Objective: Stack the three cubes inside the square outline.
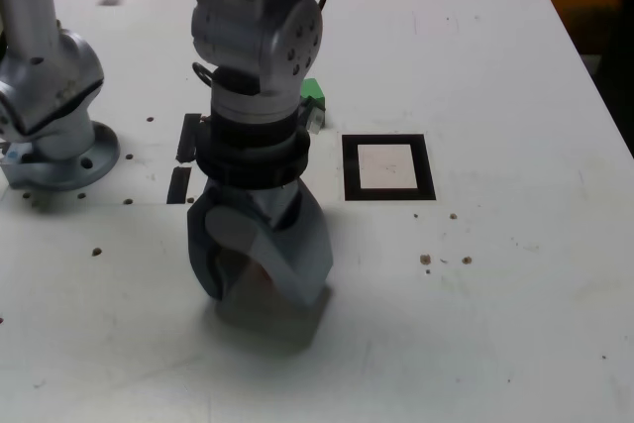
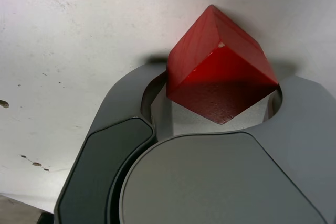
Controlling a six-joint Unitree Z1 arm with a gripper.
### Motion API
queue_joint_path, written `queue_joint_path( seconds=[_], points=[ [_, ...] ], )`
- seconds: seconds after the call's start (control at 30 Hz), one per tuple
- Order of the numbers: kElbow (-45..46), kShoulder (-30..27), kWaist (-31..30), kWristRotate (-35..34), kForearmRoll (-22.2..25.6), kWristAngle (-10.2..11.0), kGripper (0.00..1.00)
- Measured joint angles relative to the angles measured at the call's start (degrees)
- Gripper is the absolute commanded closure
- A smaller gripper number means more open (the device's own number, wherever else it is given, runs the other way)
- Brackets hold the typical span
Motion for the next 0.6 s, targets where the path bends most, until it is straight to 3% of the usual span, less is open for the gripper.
queue_joint_path(
  seconds=[0.17,0.33,0.6],
  points=[
    [-0.1,-0.4,0.0,0.0,0.4,0.3,0.63],
    [-3.3,-1.3,0.1,-2.5,4.8,4.5,0.63],
    [-9.0,-2.8,0.1,-4.5,13.1,7.3,0.63]
  ],
)
